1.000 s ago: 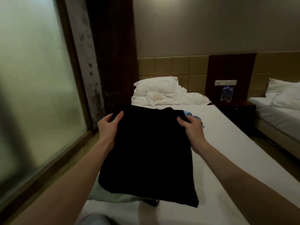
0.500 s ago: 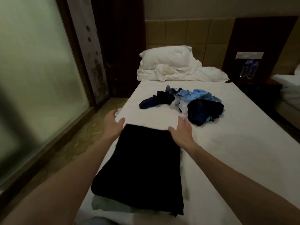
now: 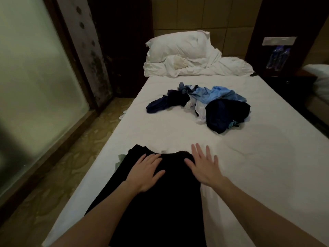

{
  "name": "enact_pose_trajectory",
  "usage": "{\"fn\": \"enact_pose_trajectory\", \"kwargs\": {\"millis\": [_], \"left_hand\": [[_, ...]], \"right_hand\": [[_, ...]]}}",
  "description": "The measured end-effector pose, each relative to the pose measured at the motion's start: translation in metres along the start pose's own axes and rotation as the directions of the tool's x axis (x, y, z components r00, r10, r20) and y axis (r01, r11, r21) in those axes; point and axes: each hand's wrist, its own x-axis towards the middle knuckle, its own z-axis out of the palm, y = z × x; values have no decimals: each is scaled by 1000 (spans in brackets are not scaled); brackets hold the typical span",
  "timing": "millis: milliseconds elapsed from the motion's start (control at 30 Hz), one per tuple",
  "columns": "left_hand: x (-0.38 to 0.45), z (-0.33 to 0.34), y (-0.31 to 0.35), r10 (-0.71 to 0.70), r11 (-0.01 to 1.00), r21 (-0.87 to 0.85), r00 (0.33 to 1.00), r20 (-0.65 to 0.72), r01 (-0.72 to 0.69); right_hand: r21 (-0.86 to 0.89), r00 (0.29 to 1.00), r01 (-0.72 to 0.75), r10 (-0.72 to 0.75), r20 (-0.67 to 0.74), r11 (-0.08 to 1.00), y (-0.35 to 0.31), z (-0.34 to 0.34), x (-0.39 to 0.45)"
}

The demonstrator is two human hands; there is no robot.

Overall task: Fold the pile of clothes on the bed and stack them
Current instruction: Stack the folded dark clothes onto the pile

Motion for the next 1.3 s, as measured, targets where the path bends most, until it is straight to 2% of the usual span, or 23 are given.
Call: {"fn": "enact_pose_trajectory", "kwargs": {"millis": [167,233,400,567,700,867,1067,1167,1300], "left_hand": [[82,-10,50,20,992,-120,988,-152,-39],[117,-5,74,39,987,-149,985,-168,-64],[200,19,118,40,984,-168,987,-154,-66],[268,52,141,-68,963,-269,988,-141,28],[306,84,142,-151,935,-337,982,-113,105],[331,105,135,-176,893,-443,969,-175,82],[328,95,144,-229,844,-531,945,-234,73],[316,72,154,-211,832,-552,949,-235,49],[293,19,171,-227,778,-628,935,-272,6]], "right_hand": [[29,979,-171,173,-111,985,77,-49,31],[42,968,-201,205,-145,979,104,-61,44],[142,959,-252,266,-93,957,163,-76,90],[267,968,-200,233,-94,943,202,-70,158],[333,967,-133,197,-165,933,204,-49,217],[398,904,-170,303,-301,901,212,-27,259],[607,854,-16,327,-405,794,216,-48,237],[650,858,114,255,-445,751,206,-76,211],[617,854,253,128,-504,745,175,-118,159]]}}
